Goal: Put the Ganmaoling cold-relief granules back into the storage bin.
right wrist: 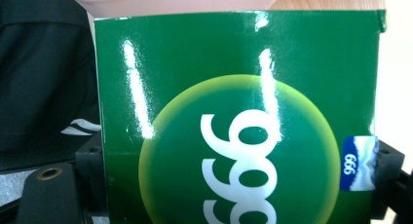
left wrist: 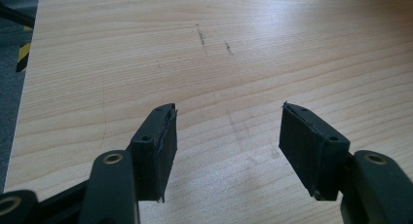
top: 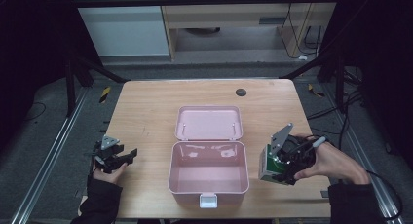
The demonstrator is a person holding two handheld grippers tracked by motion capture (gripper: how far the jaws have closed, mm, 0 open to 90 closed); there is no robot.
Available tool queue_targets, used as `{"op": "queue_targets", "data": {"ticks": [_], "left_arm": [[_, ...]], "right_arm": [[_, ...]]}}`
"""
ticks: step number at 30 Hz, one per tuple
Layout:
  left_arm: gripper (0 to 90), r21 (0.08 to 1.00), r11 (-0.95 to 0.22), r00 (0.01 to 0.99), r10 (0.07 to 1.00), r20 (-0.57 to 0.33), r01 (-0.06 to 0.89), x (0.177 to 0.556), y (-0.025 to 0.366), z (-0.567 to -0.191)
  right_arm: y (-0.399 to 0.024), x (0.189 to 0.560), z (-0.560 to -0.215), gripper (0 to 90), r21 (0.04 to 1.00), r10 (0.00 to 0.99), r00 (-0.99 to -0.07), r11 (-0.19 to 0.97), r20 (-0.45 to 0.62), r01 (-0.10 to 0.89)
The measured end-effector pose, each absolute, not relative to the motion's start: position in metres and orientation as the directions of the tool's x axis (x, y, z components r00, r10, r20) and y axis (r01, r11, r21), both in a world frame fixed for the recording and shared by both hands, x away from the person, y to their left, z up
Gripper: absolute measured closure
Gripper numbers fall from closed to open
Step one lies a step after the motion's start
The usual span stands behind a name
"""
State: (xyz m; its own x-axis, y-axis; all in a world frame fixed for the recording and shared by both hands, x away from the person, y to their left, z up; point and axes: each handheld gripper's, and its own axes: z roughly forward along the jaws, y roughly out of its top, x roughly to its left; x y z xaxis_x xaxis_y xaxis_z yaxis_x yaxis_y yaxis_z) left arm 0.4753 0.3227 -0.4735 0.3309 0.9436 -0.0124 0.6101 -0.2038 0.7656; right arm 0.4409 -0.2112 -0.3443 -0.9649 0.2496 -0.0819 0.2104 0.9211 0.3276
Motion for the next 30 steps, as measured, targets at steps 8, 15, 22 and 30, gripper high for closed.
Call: {"op": "queue_targets", "data": {"ticks": [8, 15, 22, 30], "left_arm": [[38.2, 0.764, -0.206, 0.333, 0.943, -0.012, 0.611, 0.475, 0.323, -0.474], [38.2, 0.765, -0.205, 0.332, 0.943, -0.013, 0.611, 0.475, 0.323, -0.474], [38.2, 0.765, -0.205, 0.333, 0.943, -0.013, 0.611, 0.475, 0.323, -0.474], [38.3, 0.764, -0.207, 0.335, 0.942, -0.012, 0.611, 0.475, 0.323, -0.474]], "right_arm": [[-0.209, 0.441, -0.331, 15.9, 0.335, 0.246, -0.965, 0.92, -0.094, 0.202], [-0.201, 0.442, -0.315, 15.9, 0.338, 0.235, -0.966, 0.923, -0.111, 0.186], [-0.193, 0.442, -0.303, 15.9, 0.339, 0.22, -0.967, 0.926, -0.128, 0.166], [-0.179, 0.442, -0.289, 15.9, 0.324, 0.207, -0.969, 0.933, -0.136, 0.154]]}}
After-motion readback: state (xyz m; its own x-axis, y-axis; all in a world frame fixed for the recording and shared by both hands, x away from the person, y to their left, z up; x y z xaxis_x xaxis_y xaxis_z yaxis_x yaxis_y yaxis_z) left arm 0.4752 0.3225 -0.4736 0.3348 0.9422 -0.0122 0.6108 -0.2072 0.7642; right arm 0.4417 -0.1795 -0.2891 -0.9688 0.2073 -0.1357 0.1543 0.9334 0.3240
